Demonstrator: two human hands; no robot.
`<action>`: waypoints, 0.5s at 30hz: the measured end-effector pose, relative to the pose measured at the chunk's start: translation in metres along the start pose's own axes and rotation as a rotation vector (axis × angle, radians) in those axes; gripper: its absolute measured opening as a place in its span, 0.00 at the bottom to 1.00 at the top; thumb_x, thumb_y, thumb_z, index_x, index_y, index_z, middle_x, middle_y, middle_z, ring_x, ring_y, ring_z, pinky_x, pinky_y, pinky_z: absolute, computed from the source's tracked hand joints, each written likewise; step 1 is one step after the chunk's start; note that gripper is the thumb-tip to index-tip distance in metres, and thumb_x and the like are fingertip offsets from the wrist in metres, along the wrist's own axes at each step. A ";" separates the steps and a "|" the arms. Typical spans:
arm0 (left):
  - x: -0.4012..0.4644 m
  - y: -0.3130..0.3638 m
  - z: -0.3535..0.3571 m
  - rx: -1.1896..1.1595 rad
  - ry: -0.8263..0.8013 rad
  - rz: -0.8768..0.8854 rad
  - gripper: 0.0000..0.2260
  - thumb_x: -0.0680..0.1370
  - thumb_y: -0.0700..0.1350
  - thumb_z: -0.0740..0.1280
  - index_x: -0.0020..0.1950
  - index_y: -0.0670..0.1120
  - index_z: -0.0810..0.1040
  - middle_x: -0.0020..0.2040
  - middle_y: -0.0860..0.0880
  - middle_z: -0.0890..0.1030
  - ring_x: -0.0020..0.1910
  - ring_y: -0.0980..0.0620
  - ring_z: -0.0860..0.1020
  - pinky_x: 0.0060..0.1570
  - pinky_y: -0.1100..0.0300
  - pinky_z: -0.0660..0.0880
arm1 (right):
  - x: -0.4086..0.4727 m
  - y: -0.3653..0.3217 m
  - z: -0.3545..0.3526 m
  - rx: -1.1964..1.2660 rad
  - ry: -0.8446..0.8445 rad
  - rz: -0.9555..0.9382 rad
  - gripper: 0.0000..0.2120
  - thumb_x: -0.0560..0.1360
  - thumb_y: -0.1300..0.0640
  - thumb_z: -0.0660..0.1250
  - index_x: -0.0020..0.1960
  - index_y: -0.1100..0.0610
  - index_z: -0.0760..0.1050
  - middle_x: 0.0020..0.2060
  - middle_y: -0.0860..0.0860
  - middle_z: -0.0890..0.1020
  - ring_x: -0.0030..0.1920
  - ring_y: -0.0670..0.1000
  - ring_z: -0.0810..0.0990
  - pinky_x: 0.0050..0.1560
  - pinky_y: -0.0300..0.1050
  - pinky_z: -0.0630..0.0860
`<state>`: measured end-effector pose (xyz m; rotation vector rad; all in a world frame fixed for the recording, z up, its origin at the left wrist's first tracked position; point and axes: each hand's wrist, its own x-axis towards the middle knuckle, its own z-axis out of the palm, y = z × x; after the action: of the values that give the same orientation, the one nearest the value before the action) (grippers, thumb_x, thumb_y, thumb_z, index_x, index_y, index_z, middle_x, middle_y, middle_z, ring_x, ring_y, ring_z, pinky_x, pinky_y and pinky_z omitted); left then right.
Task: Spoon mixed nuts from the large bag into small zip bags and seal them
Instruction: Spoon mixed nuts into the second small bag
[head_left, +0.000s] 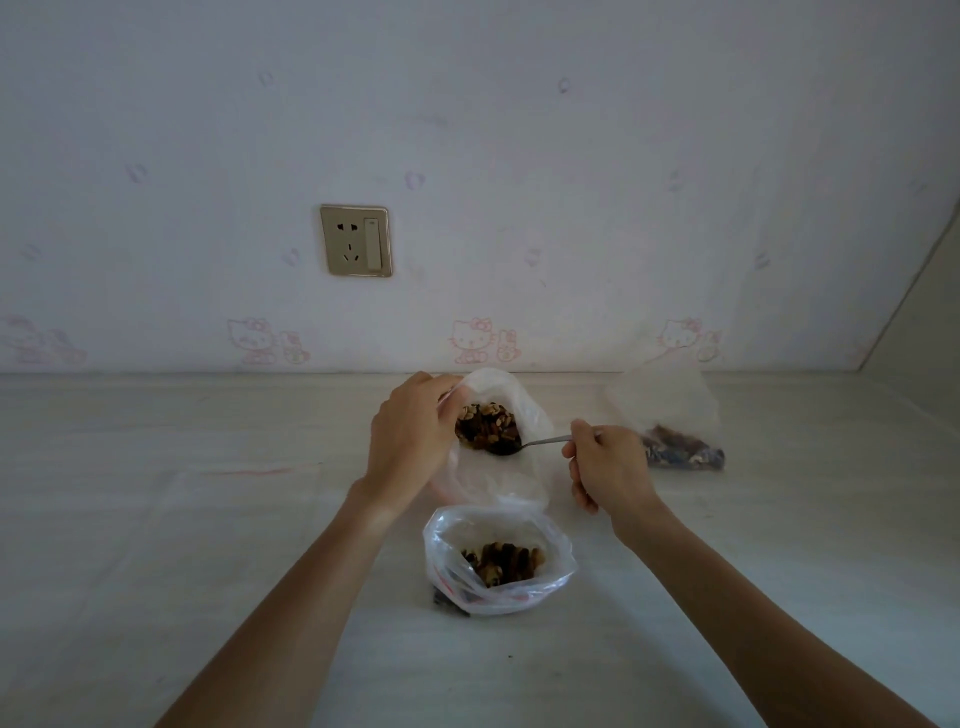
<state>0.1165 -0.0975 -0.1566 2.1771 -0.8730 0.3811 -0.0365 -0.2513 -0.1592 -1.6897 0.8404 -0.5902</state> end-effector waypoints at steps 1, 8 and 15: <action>-0.001 -0.002 0.001 -0.019 0.011 0.004 0.13 0.85 0.55 0.62 0.57 0.54 0.84 0.44 0.55 0.78 0.43 0.53 0.78 0.43 0.55 0.76 | 0.001 0.001 -0.001 -0.014 0.006 -0.029 0.21 0.85 0.54 0.58 0.38 0.62 0.76 0.20 0.50 0.73 0.17 0.50 0.69 0.18 0.38 0.63; -0.006 -0.004 0.004 -0.103 0.014 0.023 0.12 0.85 0.56 0.63 0.60 0.55 0.85 0.43 0.56 0.78 0.42 0.56 0.78 0.42 0.56 0.76 | -0.002 0.004 0.001 -0.064 -0.047 -0.152 0.22 0.86 0.52 0.59 0.38 0.62 0.75 0.22 0.51 0.74 0.19 0.48 0.71 0.20 0.39 0.66; -0.008 0.002 0.003 -0.108 -0.016 0.055 0.12 0.85 0.55 0.63 0.57 0.55 0.86 0.40 0.56 0.76 0.40 0.58 0.76 0.38 0.63 0.68 | -0.003 0.005 0.004 -0.066 -0.063 -0.132 0.22 0.86 0.50 0.58 0.40 0.62 0.76 0.24 0.54 0.76 0.24 0.53 0.75 0.26 0.43 0.71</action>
<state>0.1094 -0.0970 -0.1623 2.0627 -0.9430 0.3357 -0.0361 -0.2469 -0.1647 -1.8250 0.7140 -0.6006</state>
